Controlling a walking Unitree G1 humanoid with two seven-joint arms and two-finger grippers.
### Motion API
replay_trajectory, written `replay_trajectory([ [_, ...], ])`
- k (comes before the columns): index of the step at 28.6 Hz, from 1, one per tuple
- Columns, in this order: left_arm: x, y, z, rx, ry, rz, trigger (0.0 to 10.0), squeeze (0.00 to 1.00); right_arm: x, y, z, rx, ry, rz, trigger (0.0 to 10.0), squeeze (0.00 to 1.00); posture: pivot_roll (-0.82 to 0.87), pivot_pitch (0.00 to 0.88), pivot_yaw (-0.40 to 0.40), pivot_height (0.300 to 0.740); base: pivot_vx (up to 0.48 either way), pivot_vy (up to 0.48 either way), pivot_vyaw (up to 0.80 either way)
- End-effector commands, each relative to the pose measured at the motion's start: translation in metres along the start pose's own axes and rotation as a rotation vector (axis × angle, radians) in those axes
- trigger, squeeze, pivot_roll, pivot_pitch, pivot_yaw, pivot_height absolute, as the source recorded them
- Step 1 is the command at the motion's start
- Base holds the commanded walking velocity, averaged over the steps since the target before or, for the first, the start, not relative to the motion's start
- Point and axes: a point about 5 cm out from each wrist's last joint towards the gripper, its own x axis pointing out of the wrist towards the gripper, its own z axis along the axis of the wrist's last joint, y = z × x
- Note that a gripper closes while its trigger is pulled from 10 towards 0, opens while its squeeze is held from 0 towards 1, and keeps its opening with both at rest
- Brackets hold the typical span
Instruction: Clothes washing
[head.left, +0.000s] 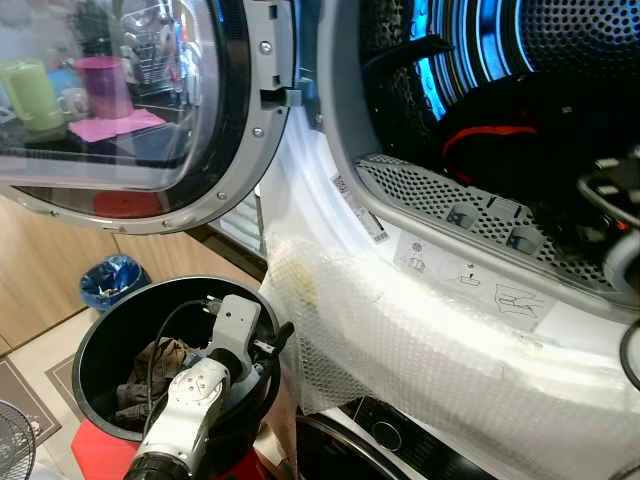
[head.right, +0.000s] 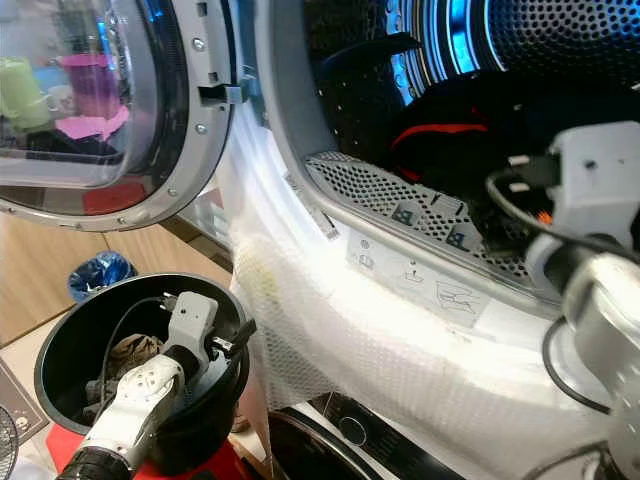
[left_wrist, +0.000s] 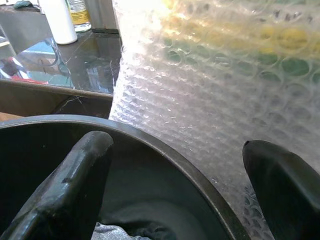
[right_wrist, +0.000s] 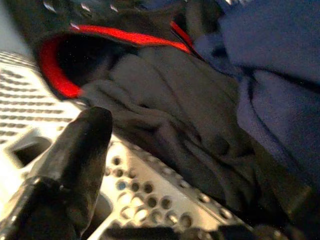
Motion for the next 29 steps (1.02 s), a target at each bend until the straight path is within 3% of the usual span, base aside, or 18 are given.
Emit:
replay_trajectory([
  [1,0.001,0.000,0.001,-0.002,0.006,-0.007,10.0,0.00,-0.008,0.003,0.006,-0.024,-0.043,0.051,10.0,0.00,0.03,0.032,-0.084,0.740,0.000,0.000,0.00],
  [2,0.001,0.000,0.001,-0.002,0.006,-0.006,10.0,0.00,-0.013,0.007,0.008,-0.031,-0.070,0.107,10.0,0.00,0.02,0.033,-0.082,0.740,0.000,0.000,0.00],
  [3,0.001,0.001,0.001,-0.003,0.007,-0.007,10.0,0.00,-0.024,0.018,0.012,-0.064,-0.143,0.249,10.0,0.00,0.03,0.033,-0.080,0.740,0.000,0.000,0.00],
  [7,0.001,0.002,0.003,-0.003,0.000,-0.012,10.0,0.00,-0.039,0.034,0.012,-0.050,-0.248,0.436,10.0,0.00,0.03,0.034,-0.077,0.740,0.000,0.000,0.00],
  [8,0.001,0.002,0.003,-0.003,0.000,-0.012,10.0,0.00,-0.039,0.034,0.012,-0.050,-0.248,0.436,10.0,0.00,0.03,0.034,-0.077,0.740,0.000,0.000,0.00],
  [9,0.001,0.003,0.004,-0.003,-0.001,-0.021,10.0,0.00,-0.049,0.052,0.008,-0.020,-0.296,0.610,10.0,0.00,0.03,0.035,-0.071,0.740,0.000,0.000,0.00],
  [11,0.001,0.003,0.004,-0.003,0.000,-0.024,10.0,0.00,-0.053,0.058,0.006,-0.007,-0.307,0.676,10.0,0.00,0.03,0.035,-0.071,0.740,0.000,0.000,0.00],
  [13,0.000,0.003,0.005,0.003,0.002,-0.045,10.0,0.00,-0.059,0.069,-0.009,0.001,-0.228,0.791,10.0,0.00,0.04,0.036,-0.066,0.740,0.000,0.000,0.00],
  [14,0.000,0.003,0.005,0.003,0.002,-0.045,10.0,0.00,-0.059,0.069,-0.009,0.001,-0.228,0.791,10.0,0.00,0.04,0.036,-0.066,0.740,0.000,0.000,0.00],
  [15,0.000,0.003,0.005,0.005,0.003,-0.054,10.0,0.00,-0.060,0.072,-0.027,-0.043,-0.083,0.815,10.0,0.00,0.04,0.037,-0.065,0.740,0.000,0.000,0.00],
  [16,0.000,0.003,0.005,0.005,0.003,-0.054,10.0,0.00,-0.060,0.072,-0.027,-0.043,-0.083,0.815,10.0,0.00,0.04,0.037,-0.065,0.740,0.000,0.000,0.00],
  [17,0.000,0.004,0.005,0.006,0.005,-0.058,10.0,0.00,-0.054,0.068,-0.039,-0.055,0.001,0.766,10.0,0.00,0.04,0.035,-0.062,0.740,0.000,0.000,0.00],
  [19,0.000,0.004,0.005,0.006,0.005,-0.058,10.0,0.00,-0.048,0.065,-0.040,-0.056,0.010,0.716,10.0,0.00,0.04,0.035,-0.062,0.740,0.000,0.000,0.00],
  [23,0.001,0.003,0.007,0.002,0.000,-0.057,10.0,0.00,-0.034,0.065,-0.023,-0.034,-0.113,0.669,10.0,0.00,0.05,0.032,-0.062,0.740,0.000,0.000,0.00],
  [29,0.000,0.000,0.008,-0.003,-0.008,-0.063,10.0,0.00,-0.023,0.064,-0.012,-0.088,-0.157,0.628,10.0,0.00,0.07,0.028,-0.068,0.740,0.000,0.000,0.00],
])
